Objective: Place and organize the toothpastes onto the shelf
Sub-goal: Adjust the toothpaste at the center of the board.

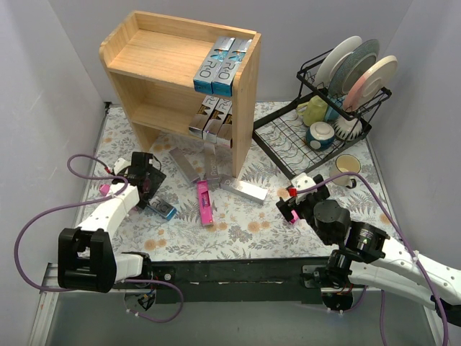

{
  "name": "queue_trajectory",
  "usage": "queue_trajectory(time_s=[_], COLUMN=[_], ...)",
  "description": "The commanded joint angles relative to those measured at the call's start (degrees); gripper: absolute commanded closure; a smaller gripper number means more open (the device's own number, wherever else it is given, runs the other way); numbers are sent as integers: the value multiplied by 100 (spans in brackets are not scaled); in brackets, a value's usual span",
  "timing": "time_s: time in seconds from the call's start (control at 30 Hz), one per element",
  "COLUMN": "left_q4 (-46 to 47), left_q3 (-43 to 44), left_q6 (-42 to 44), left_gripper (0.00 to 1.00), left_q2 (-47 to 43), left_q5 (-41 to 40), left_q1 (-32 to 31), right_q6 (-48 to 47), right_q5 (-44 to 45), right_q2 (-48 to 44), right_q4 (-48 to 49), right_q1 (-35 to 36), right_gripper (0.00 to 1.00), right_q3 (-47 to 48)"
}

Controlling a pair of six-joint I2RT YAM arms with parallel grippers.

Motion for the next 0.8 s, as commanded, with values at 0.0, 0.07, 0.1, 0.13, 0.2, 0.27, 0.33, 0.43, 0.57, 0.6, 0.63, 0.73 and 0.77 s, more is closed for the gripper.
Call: queue_trajectory(time_s=[0.0, 0.07, 0.1, 0.13, 0.2, 0.27, 0.33, 0.43, 0.57, 0.6, 0.63, 0.73, 0.77], left_q4=[-1057, -1223, -1268, -1303, -1330, -1304, -1295, -1155, -559, -504, -443, -223, -31], left_q3=[338, 320, 294, 259, 241, 232, 197, 40, -172, -155, -146, -5, 4], left_q6=[-1182, -1463, -1525, -1587, -1640, -1562, -1535, -1430, -982, -920, -693, -114, 72], left_gripper=[14, 14, 15, 15, 15, 15, 16, 19, 26, 28, 29, 34, 36], left_q2=[-126, -39, -12, 14, 6, 23, 172, 418, 761, 840, 1006, 1201, 1271], left_q5=[-869, -966, -975, -993, -1063, -1221, -1178, -993, -686, -642, -624, -492, -448], left_q1=[-96, -131, -184, -211, -385, -527, -562, -562, -571, -571, -571, -615, -650], right_q6=[38, 29, 29, 29, 29, 29, 20, 3, 12, 12, 12, 12, 12], right_q5=[42, 42, 42, 33, 42, 33, 25, 16, 42, 25, 25, 33, 42], right_q2=[11, 19, 19, 28, 37, 63, 107, 151, 134, 125, 99, 90, 90], right_q4=[184, 192, 192, 192, 192, 184, 201, 210, 184, 184, 184, 192, 201], right_q1=[-27, -27, -27, -27, -35, -27, -27, -27, -26, -27, -27, -18, -26], right_gripper=[3, 3, 3, 3, 3, 3, 3, 3, 3, 3, 3, 3, 3], right_q3=[69, 60, 60, 52, 43, 43, 43, 52, 43, 43, 34, 34, 34])
